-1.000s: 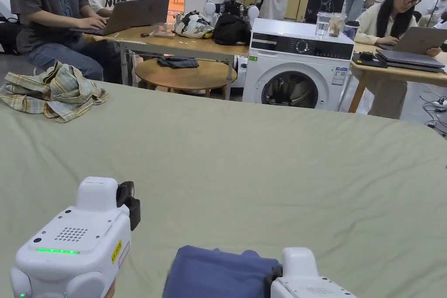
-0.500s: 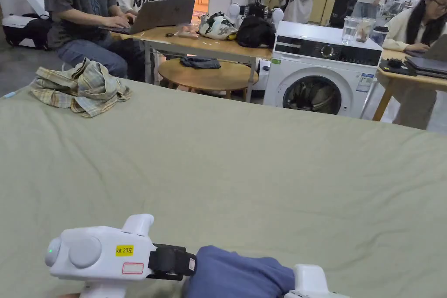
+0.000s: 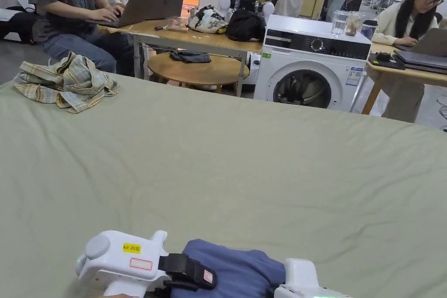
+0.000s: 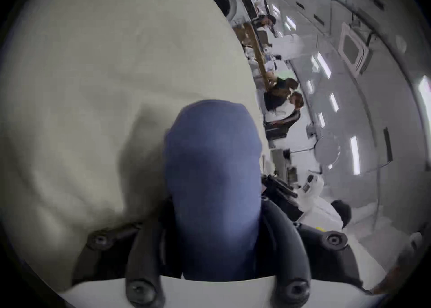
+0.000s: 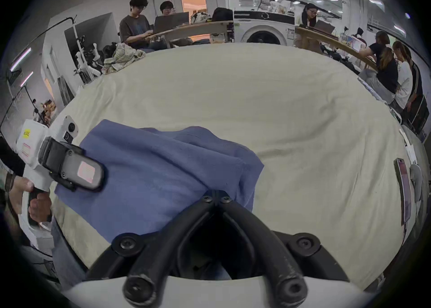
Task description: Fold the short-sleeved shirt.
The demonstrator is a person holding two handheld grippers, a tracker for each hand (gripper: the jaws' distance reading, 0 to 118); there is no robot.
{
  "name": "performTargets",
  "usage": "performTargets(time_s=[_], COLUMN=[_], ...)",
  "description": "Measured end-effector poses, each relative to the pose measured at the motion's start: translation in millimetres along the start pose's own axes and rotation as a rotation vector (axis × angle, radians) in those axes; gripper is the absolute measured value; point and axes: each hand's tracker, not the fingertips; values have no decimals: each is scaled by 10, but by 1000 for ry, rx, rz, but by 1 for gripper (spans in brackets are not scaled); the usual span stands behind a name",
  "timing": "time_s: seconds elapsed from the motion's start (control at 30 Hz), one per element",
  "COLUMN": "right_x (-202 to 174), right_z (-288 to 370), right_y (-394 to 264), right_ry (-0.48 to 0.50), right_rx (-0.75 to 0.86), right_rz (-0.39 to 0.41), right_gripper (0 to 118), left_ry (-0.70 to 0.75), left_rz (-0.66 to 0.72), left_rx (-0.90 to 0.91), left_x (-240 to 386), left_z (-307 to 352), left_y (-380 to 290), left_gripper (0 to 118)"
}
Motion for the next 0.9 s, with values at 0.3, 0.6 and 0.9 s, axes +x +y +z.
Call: performTargets(time_s=[0.3,0.6,0.9], right_x=[-75,-301,-1218], right_z=[35,239,168], right_y=[-21,388,937], right_ry=[-22,17,109], right_rx=[40,284,394], right_rz=[45,33,86], right_gripper=[0,0,0], left_ry=[66,131,324], left_rz=[-83,-81,-65], left_rx=[40,98,277], left_x=[213,425,414], left_z=[43,734,2336], left_y=[-99,-36,-22], left_gripper=[21,21,22])
